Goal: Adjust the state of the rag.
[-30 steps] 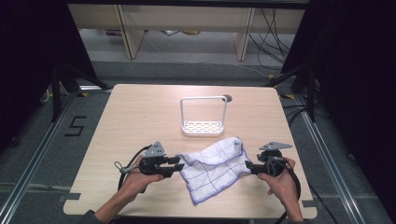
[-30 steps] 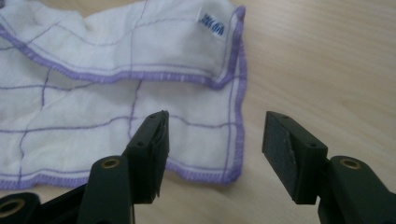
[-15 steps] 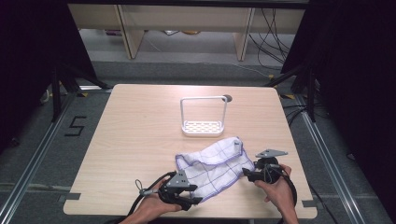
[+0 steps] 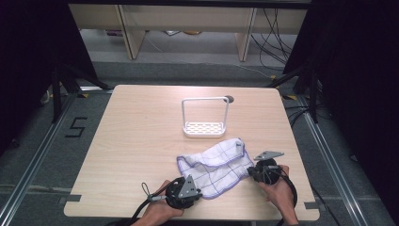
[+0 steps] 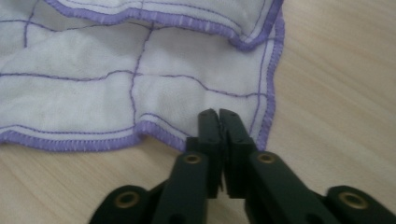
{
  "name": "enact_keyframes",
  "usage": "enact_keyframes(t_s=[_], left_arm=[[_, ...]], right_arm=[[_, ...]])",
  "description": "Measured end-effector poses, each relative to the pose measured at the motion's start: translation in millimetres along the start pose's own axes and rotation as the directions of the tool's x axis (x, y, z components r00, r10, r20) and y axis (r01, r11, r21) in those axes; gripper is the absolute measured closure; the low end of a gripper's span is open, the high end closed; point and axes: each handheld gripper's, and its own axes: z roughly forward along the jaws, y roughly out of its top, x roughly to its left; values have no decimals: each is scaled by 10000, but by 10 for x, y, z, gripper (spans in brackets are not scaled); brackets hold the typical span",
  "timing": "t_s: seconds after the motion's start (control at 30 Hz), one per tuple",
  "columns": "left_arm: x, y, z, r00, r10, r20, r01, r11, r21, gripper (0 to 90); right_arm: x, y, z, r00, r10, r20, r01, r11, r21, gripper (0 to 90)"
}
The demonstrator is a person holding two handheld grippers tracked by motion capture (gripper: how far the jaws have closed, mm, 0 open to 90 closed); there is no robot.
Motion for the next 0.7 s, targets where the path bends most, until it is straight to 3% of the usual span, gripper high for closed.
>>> enact_keyframes(t_s=[0.03,0.13,0.2,0.23,0.27,0.3,0.33,0.4,0.43,0.47,0.5,0.6,0.7], left_arm=[[0,-8,-39,9999,-67,123,69,9999,-145,839],[44,-11,-156,9998,-23,176,28,9996,-275,841],[111,-37,-315,9987,-515,42,517,9943,-935,840],[138,-49,-359,9989,-464,70,468,9951,-876,840],[154,-67,-383,9986,-516,93,522,9944,-924,839],[169,-85,-397,9988,-493,41,495,9946,-912,839],[169,-85,-397,9988,-493,41,495,9946,-912,838],[166,-114,-394,9963,-838,170,851,9912,-1017,837],[174,-131,-382,9954,-908,292,932,9908,-979,837],[178,-133,-379,9968,-786,164,799,9921,-965,836],[175,-130,-377,9964,-810,261,830,9924,-913,836],[169,-132,-363,9962,-816,312,843,9918,-961,834],[184,-146,-363,9968,-737,323,764,9928,-927,834]], right_arm=[[19,15,-73,9995,-273,143,274,9996,-37,900],[57,30,-194,9994,-337,86,341,9985,-426,900],[112,44,-344,9988,-452,194,462,9974,-556,900],[101,35,-350,9993,-273,263,288,9977,-608,874],[85,23,-334,9991,237,351,-214,9977,-651,810],[38,-4,-288,9981,322,533,-287,9975,-649,738],[38,-4,-288,9981,322,533,-287,9975,-649,738],[-2,-44,-192,9963,663,549,-648,9975,-289,660],[-5,-74,-123,9979,566,319,-561,9983,-153,644],[12,-75,-106,9986,498,193,-494,9985,-234,635],[55,-60,-116,9968,788,147,-786,9969,-101,617],[86,-42,-98,9975,613,356,-610,9981,-81,604],[98,-65,-5,9972,613,430,-625,9977,270,637]])
